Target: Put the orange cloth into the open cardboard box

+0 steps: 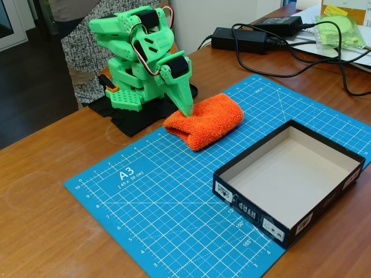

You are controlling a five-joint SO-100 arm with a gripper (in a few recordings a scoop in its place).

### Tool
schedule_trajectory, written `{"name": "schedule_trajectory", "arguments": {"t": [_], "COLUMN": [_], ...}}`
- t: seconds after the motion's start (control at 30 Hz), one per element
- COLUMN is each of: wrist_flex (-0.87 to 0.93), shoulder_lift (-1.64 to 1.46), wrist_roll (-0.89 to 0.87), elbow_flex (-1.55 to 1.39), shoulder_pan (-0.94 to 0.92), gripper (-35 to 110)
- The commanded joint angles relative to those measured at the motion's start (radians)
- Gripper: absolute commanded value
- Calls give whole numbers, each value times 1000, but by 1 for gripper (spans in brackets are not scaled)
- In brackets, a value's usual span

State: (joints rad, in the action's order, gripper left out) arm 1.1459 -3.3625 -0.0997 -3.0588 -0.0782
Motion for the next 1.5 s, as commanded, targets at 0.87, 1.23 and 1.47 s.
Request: {"name": "schedule_trajectory", "arguments": {"t": [0.87, 1.23, 1.47], "wrist_flex": [3, 34, -219], "shoulder_lift": [-12, -8, 482], "wrist_roll": [11, 147, 218], "elbow_flex": [-6, 100, 92], "shoulder_pan": [-2, -31, -52], "gripper": [19, 34, 37]}}
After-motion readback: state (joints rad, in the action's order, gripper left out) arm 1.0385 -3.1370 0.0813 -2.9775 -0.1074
